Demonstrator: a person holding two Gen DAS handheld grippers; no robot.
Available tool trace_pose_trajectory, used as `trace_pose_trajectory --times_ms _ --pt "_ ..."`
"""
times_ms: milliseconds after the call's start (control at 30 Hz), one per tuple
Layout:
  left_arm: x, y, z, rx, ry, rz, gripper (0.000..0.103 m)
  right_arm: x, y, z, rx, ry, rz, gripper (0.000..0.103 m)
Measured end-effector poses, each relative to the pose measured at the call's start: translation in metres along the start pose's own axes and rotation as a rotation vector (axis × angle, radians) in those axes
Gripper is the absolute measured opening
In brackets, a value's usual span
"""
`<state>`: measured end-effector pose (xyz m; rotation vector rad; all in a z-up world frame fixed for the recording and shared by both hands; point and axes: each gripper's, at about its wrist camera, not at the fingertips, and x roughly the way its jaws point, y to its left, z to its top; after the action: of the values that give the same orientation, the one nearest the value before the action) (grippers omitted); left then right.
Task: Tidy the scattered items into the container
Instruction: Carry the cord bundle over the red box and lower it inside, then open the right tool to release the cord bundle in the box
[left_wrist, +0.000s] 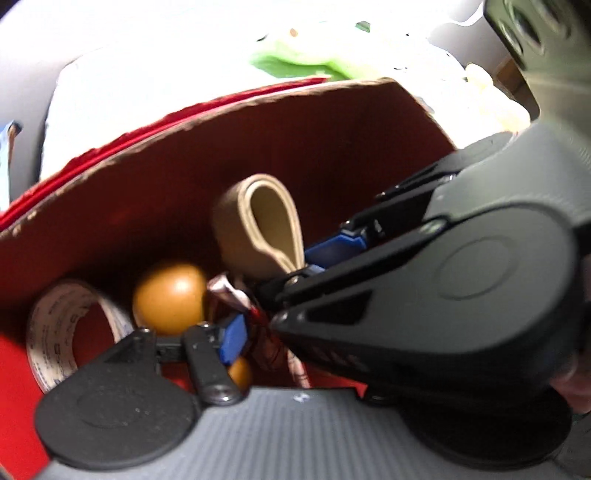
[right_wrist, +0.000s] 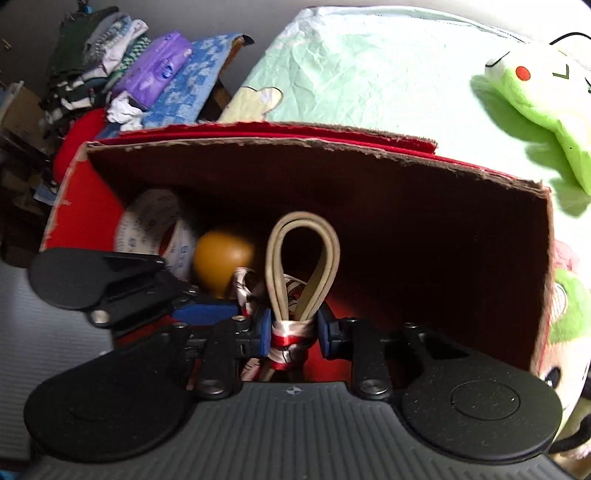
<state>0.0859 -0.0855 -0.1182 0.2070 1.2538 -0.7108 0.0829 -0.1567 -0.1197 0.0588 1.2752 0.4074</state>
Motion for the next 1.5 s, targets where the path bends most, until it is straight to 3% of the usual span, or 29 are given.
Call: trace_pose_trajectory --times_ms 133,300,433,533,600,700,833,933,1167,1333,1500 --pt "0.008 0.010 0.002 -0.069 0.057 -0.014 0.061 0.016 -0.002 -0.001 0.036 -0.016 0.007 0.029" --pt "0.004 0.008 0.002 -0.063 0.037 0.005 0.063 0.014 -0.010 -0.005 0.100 -0.046 0.054 0.029" --pt "-0.002 0.010 0.001 -0.070 0.007 0.004 0.065 0.007 -0.001 -0.003 0.034 -0.069 0.038 0.035" --pt "-0.007 0.018 0.002 -0.118 -0.022 -0.023 0.079 -0.006 0.001 0.002 0.017 -0.106 0.019 0.053" --pt "-0.011 0.024 0.002 -0.147 -0.045 -0.044 0.084 -0.019 -0.004 0.003 0.043 -0.136 0.051 0.057" --pt "-0.014 0.027 0.003 -0.164 -0.063 -0.037 0.083 -0.029 -0.014 -0.003 0.100 -0.169 0.059 0.055" --pt "-0.019 0.017 0.004 -0.126 -0.089 -0.012 0.076 -0.012 -0.022 -0.010 0.168 -0.135 0.080 0.034" --pt "-0.022 0.005 0.006 -0.103 -0.105 0.012 0.068 -0.004 -0.016 -0.011 0.190 -0.120 0.097 0.029" --pt "-0.024 -0.001 0.006 -0.074 -0.101 0.034 0.068 -0.005 -0.016 -0.006 0.189 -0.049 0.072 0.029" --pt "-0.013 0.008 0.009 -0.158 -0.065 0.034 0.070 0.013 -0.025 -0.003 0.241 -0.003 0.121 0.028" --pt "-0.018 0.017 0.003 -0.198 -0.075 0.020 0.076 0.000 -0.021 -0.005 0.206 -0.100 0.142 0.033"
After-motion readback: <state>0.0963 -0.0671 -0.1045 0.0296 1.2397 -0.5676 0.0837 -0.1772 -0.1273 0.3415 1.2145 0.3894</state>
